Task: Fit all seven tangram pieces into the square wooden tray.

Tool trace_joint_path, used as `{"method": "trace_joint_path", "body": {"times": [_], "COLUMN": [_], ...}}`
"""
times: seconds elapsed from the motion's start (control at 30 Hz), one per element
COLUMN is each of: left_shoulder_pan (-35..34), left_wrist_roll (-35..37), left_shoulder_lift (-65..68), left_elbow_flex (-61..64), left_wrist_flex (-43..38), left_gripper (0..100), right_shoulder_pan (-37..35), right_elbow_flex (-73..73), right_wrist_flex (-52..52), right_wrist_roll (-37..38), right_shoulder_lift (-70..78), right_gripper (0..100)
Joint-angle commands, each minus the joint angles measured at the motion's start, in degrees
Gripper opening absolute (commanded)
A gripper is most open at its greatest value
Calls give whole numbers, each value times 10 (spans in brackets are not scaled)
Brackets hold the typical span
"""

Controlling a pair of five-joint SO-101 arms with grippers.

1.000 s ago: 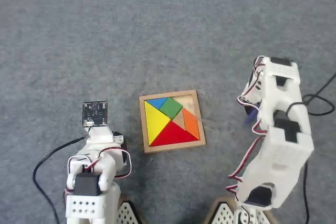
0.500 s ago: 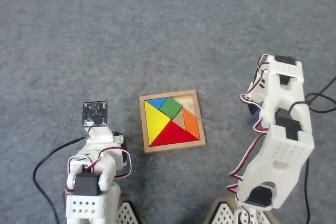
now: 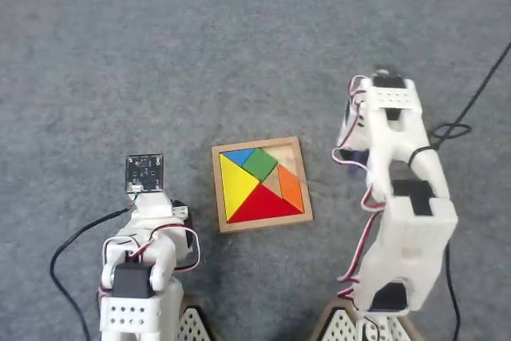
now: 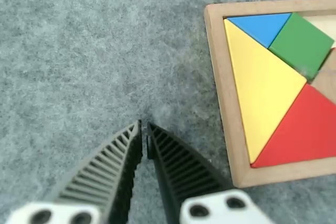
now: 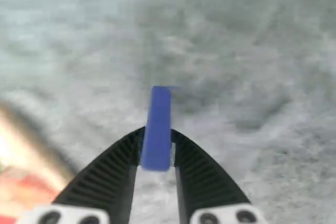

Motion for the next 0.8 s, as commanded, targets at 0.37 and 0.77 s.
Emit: {"method": "trace_joint_path", "body": {"times": [0.37,0.77], "left_shoulder_pan": [-4,-4], "left_wrist_roll": [-5,-5], "left_shoulder_lift": [-11,-11], "left_elbow_flex": [-7,-7], "left_wrist_flex": [1,1], "left_gripper": [14,14], "right_shoulder_pan": [-193,-221], "right_elbow_flex": [-113,-350], "right_wrist_flex": [50,164], "right_wrist_roll": [29,33], "right_shoulder_lift": [-50,182], "right_gripper": [6,19]}}
